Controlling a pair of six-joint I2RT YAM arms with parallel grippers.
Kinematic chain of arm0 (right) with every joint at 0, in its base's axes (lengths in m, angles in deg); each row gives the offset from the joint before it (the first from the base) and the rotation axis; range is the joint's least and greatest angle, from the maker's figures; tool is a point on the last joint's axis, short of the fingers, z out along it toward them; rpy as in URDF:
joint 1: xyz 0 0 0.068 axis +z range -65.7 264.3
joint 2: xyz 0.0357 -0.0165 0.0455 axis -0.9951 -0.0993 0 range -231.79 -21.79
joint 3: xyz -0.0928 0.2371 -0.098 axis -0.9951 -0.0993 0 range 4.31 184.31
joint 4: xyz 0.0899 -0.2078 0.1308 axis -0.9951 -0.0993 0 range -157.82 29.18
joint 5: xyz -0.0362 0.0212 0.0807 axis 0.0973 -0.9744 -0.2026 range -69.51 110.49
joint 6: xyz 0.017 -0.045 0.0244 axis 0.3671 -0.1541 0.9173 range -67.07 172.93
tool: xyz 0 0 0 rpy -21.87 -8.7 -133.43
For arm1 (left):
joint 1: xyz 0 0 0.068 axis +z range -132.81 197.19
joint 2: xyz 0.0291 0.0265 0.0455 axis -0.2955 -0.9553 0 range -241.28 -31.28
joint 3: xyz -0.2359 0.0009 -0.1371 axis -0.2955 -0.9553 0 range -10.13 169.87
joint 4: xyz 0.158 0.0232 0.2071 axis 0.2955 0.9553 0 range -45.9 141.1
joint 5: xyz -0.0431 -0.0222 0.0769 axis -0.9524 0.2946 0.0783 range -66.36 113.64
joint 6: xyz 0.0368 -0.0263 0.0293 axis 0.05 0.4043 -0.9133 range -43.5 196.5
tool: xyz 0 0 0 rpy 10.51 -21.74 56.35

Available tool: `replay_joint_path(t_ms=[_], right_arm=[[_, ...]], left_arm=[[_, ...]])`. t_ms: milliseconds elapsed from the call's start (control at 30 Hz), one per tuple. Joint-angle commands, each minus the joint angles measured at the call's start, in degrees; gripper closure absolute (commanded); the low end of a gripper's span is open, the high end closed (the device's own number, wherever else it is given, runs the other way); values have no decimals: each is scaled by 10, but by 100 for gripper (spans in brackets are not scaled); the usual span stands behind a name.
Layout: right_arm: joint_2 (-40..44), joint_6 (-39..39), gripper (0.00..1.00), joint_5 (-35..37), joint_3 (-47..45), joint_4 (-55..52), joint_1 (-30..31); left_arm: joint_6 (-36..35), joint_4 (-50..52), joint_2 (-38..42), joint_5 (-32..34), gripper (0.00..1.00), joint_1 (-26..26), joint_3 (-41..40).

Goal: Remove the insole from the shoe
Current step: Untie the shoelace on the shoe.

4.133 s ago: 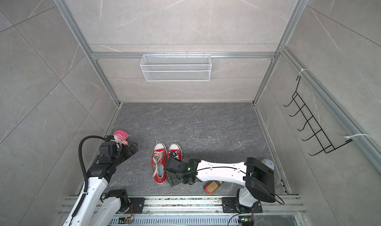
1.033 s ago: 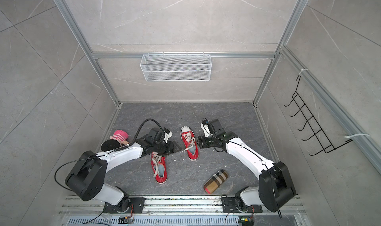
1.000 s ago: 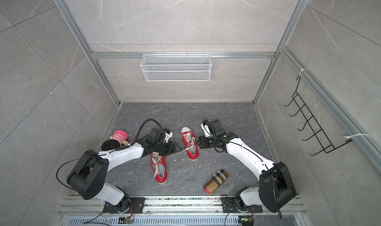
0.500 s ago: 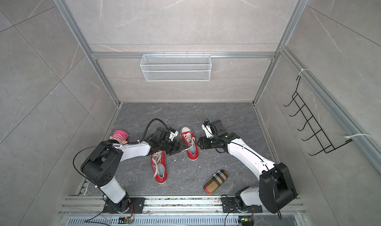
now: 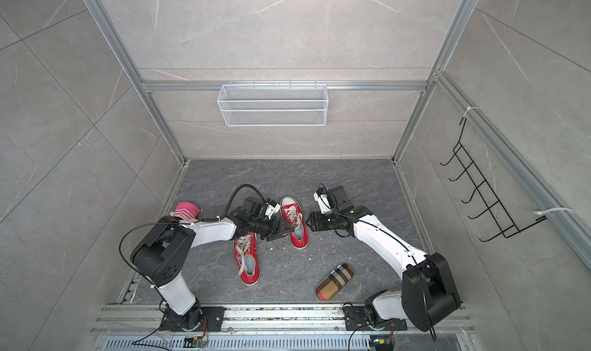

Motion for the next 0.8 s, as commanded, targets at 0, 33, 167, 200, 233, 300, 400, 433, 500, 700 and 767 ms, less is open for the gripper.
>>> replay_joint_path(t_ms=[0, 33, 167, 200, 233, 300, 400, 433, 500, 700, 767], right_arm=[[7, -4, 38, -8, -5, 4, -2], [7, -4, 38, -8, -5, 3, -3], [8, -5, 38, -8, -6, 1, -3], [8, -5, 38, -9, -6, 2, -3], [8, -4, 38, -9, -7, 1, -3], [8, -4, 38, -10, -9, 2, -3], [10, -4, 38, -13, -12, 2, -3], [11, -5, 38, -18, -13, 2, -3], [11, -5, 37, -25, -15, -2, -3], [-6, 10, 30, -69, -42, 6, -3], [-17, 26, 30, -80, -59, 27, -2]], left_arm=[[-14, 12, 9, -19, 40, -3, 19], [-18, 17, 10, -19, 45, -3, 19], [-29, 34, 15, -21, 65, -3, 24], [-31, 36, 15, -21, 70, -3, 25], [-34, 39, 17, -20, 76, -3, 26], [-40, 45, 19, -19, 86, -3, 29], [-50, 53, 29, -16, 100, -3, 32], [-56, 58, 35, -14, 100, -3, 34], [-67, 70, 46, -8, 100, -3, 37], [-95, 103, 79, 6, 100, -3, 55], [-102, 115, 86, 10, 100, -3, 66]])
